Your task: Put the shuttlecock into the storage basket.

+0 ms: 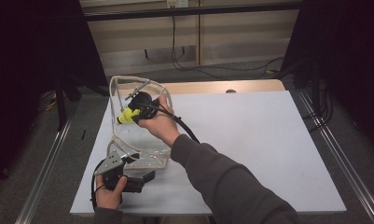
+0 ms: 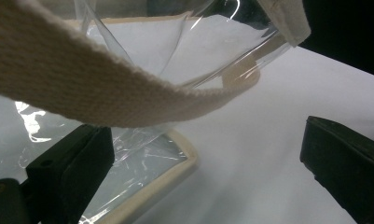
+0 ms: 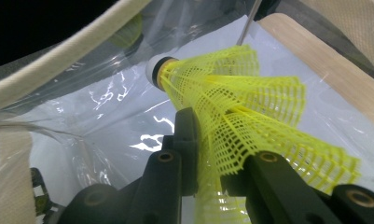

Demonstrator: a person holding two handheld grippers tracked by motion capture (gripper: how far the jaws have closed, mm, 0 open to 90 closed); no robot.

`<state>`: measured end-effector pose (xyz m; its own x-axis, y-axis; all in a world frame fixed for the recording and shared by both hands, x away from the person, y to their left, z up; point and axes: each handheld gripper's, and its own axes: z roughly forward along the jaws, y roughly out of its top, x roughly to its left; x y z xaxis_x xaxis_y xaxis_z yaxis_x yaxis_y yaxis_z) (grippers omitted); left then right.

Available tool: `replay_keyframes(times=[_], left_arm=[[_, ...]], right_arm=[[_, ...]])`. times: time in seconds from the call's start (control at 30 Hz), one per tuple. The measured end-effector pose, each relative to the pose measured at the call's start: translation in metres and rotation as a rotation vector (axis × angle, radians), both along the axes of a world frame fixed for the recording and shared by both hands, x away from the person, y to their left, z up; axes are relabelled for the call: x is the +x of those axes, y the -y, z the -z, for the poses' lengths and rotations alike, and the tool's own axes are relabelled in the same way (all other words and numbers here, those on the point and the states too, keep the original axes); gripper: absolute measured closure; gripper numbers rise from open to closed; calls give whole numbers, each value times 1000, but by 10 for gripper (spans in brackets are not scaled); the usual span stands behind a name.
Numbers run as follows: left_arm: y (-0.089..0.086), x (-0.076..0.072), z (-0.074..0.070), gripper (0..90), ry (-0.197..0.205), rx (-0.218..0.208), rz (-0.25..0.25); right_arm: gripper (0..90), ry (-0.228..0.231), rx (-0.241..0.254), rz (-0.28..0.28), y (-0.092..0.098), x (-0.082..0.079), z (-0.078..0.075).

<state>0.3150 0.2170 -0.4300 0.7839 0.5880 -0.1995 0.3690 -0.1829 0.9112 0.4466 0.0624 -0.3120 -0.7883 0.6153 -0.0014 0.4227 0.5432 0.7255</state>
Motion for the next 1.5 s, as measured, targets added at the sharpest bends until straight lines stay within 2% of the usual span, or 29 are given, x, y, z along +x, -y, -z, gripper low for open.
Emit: replay_keyframes(times=[0.1, 0.17, 0.23, 0.3, 0.37, 0.47, 1.5], left_arm=[[0, 0, 0, 28, 3, 1, 1], [0, 0, 0, 28, -1, -7, 21], [1, -1, 0, 28, 6, -3, -7], [-1, 0, 0, 28, 1, -7, 19], [-1, 0, 0, 28, 1, -4, 20], [0, -1, 0, 28, 7, -3, -9], [0, -1, 0, 28, 4, -1, -9]], right_arm=[[795, 8, -1, -1, -1, -2, -3], [796, 8, 1, -1, -2, -2, -3], [796, 5, 2, 3, -3, -2, -1], [796, 3, -1, 5, -4, -2, 0], [810, 0, 2, 3, -5, -2, 1], [811, 0, -1, 3, -7, -2, 3], [812, -47, -23, -5, -23, 1, 28]])
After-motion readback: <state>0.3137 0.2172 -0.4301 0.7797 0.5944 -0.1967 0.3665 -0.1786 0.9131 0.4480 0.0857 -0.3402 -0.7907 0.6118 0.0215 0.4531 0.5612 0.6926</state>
